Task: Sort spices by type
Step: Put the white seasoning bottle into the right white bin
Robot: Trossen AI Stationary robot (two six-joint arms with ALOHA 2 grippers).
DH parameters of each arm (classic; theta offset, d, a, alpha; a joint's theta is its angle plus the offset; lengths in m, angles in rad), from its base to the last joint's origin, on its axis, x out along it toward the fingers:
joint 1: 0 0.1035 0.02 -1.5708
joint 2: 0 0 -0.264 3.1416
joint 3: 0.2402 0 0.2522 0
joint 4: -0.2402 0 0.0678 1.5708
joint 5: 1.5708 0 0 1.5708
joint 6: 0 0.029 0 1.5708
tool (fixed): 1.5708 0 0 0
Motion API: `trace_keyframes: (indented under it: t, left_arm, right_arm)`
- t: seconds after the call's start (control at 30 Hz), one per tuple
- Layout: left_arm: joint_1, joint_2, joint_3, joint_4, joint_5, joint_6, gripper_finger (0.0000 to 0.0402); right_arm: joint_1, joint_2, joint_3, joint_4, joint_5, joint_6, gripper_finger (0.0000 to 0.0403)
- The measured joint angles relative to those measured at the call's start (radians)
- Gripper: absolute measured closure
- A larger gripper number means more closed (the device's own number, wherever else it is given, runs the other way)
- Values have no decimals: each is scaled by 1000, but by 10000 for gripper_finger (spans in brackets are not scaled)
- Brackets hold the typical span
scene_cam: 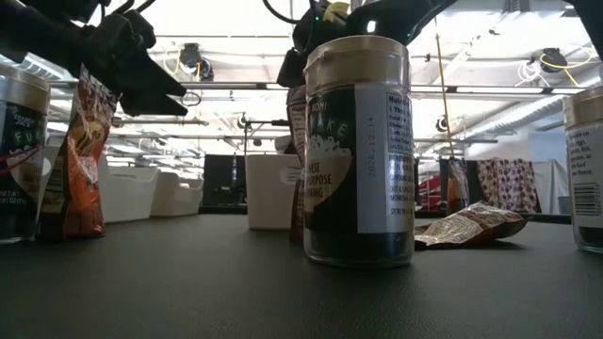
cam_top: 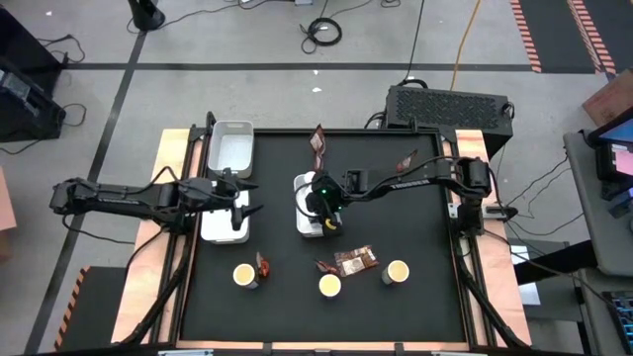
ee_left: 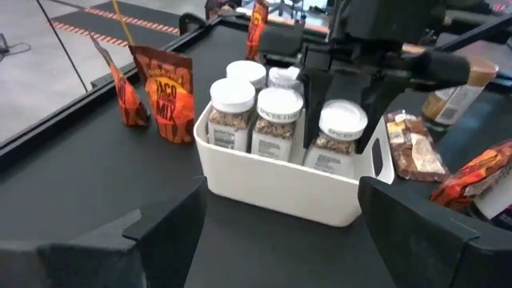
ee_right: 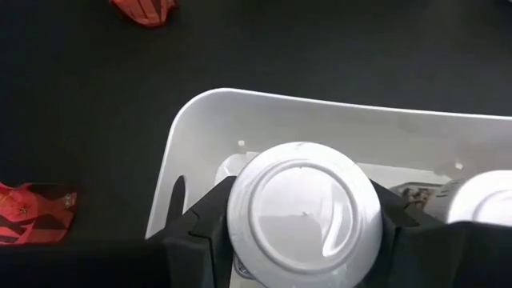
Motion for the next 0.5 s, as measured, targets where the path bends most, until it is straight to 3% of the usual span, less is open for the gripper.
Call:
trace_keyframes:
  t: [0.17, 0.5]
  left_arm:
    - [0, 3, 0, 1, 0, -11, 75]
    - [0, 6, 0, 3, 0, -22, 75]
  right_arm:
    - [0, 2, 1, -5, 0, -3, 242]
    - [1, -5, -1, -16, -2, -32, 164]
